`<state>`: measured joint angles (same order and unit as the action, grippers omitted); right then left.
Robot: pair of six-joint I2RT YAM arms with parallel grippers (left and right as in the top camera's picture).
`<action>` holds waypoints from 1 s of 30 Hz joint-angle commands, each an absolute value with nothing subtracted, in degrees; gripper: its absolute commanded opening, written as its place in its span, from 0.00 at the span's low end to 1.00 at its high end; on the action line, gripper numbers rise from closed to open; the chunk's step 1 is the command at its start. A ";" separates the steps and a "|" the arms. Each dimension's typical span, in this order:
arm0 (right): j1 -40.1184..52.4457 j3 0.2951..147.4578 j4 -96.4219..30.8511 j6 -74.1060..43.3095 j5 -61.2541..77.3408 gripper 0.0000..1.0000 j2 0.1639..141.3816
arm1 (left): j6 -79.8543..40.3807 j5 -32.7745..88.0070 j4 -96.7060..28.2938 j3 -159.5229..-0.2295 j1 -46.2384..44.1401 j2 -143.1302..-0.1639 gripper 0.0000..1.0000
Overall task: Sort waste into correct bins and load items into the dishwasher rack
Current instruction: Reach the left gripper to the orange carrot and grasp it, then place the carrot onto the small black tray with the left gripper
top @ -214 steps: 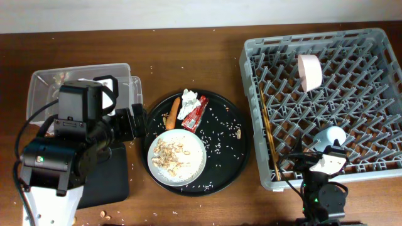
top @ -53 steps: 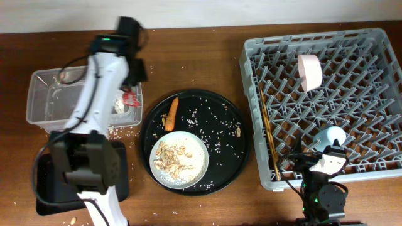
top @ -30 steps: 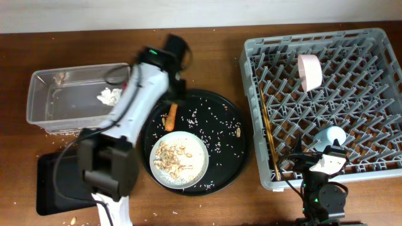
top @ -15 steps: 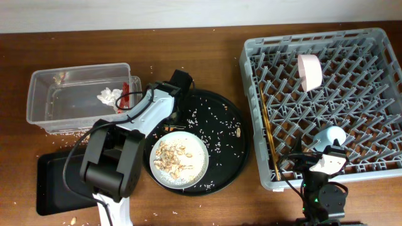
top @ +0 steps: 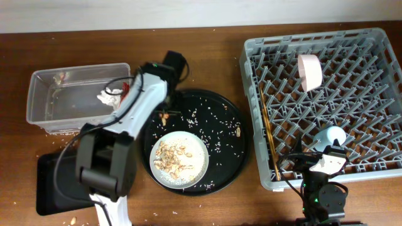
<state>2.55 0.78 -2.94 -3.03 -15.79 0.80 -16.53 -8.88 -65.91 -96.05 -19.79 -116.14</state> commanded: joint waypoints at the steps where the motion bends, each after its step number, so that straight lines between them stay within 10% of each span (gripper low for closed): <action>1: 2.22 0.32 -3.14 -3.42 -15.68 0.98 0.36 | -19.31 -10.07 -76.03 -102.08 -16.97 -108.31 0.17; 10: 2.22 0.32 -3.14 -3.42 -15.68 0.98 0.36 | -31.92 -12.36 -90.76 -96.25 -7.57 -89.80 0.04; 26: 2.22 0.32 -3.14 -3.42 -15.68 0.98 0.36 | -39.27 1.87 -62.70 -47.75 26.96 -69.54 0.22; 27: 2.22 0.32 -3.14 -3.42 -15.68 0.98 0.36 | -39.27 3.05 -61.69 -46.94 26.96 -69.54 0.28; 28: 2.22 0.32 -3.14 -3.42 -15.68 0.98 0.36 | -39.24 4.08 -61.49 -46.89 26.96 -69.54 0.63; 30: 2.22 0.32 -3.14 -3.42 -15.68 0.98 0.36 | -39.24 7.33 -61.28 -47.44 26.96 -69.49 0.99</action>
